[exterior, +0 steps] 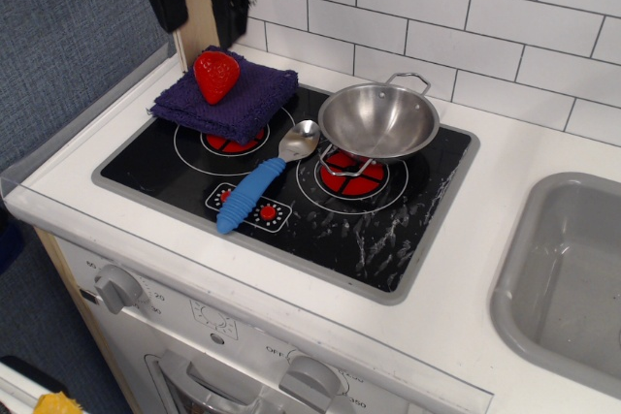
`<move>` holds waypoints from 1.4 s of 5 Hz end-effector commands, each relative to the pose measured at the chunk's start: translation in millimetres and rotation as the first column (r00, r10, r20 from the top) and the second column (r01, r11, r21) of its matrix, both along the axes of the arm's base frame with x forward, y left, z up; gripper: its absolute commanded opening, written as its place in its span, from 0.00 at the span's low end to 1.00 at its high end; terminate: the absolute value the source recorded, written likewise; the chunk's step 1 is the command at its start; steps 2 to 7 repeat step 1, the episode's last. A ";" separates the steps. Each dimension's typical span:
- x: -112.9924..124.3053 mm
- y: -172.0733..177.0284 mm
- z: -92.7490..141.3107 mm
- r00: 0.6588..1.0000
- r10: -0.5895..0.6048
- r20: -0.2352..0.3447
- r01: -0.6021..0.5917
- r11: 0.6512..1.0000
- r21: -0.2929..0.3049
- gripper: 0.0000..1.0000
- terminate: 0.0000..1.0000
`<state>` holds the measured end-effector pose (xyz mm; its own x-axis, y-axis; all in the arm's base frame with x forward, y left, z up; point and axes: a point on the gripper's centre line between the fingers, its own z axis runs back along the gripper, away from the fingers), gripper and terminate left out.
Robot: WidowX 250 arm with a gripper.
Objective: Move the pepper onto the towel
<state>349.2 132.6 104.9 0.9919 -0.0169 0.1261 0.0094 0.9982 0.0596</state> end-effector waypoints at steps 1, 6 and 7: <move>1.6 0.3 23.5 0.998 -0.006 0.055 0.005 1.000 0.026 1.00 1.00; 1.6 0.3 23.5 0.998 -0.006 0.055 0.005 1.000 0.026 1.00 1.00; 1.6 0.3 23.5 0.998 -0.006 0.055 0.005 1.000 0.026 1.00 1.00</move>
